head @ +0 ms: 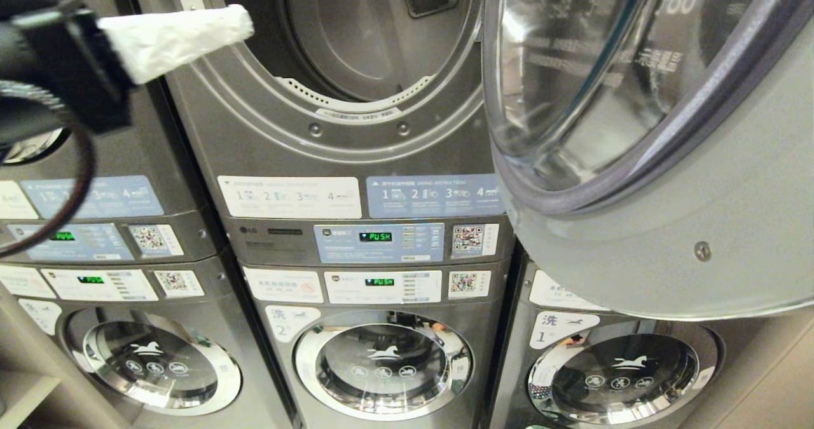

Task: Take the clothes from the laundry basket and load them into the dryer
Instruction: Open the dryer

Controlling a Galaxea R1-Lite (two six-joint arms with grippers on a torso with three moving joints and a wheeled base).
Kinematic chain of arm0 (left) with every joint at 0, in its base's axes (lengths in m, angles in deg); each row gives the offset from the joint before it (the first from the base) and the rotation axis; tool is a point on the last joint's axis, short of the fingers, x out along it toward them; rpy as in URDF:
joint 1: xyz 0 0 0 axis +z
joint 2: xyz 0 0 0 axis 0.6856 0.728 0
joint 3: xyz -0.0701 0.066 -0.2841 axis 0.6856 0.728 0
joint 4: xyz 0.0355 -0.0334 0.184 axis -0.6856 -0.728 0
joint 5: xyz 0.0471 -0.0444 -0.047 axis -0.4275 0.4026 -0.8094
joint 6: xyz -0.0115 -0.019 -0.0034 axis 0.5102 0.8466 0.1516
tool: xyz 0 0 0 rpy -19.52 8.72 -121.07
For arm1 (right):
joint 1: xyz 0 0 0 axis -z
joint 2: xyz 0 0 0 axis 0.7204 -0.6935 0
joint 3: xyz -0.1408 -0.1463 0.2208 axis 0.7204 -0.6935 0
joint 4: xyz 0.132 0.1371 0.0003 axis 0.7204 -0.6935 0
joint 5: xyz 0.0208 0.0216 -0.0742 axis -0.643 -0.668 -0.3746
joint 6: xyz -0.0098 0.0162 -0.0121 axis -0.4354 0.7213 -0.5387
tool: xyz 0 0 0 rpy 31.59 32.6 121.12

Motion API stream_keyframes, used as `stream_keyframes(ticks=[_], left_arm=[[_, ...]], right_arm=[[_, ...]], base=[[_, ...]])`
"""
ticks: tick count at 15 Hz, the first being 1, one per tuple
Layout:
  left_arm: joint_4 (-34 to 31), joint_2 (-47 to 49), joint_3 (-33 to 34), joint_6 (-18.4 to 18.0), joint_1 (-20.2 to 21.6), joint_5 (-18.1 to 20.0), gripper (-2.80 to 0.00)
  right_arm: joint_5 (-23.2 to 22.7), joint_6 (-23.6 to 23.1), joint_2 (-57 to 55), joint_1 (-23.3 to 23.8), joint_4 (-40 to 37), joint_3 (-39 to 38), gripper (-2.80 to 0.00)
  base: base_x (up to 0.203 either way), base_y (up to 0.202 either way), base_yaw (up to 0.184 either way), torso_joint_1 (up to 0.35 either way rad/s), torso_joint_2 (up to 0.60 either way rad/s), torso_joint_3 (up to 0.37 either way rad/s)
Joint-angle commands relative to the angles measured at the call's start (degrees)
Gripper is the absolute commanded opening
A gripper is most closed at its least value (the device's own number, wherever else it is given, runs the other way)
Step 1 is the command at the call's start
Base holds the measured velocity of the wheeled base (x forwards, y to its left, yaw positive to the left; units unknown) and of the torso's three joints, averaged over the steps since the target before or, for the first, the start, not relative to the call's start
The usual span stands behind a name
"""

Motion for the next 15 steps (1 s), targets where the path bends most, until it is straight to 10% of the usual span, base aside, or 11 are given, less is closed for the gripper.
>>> stream_keyframes(ticks=[1, 15], left_arm=[[0.74, 8.9, -3.4, -0.28, -5.11, -0.98, -2.8], [0.51, 25.9, -22.42, 0.18, -33.24, -5.14, -2.8]], right_arm=[[0.04, 0.02, 2.22, -0.03, 0.07, -0.02, -2.8], [0.04, 0.46, 2.22, -0.03, -0.02, -0.02, -2.8]], base=[[0.0, 0.0, 0.0, 0.0, 0.0, 0.0], [0.0, 0.0, 0.0, 0.0, 0.0, 0.0]])
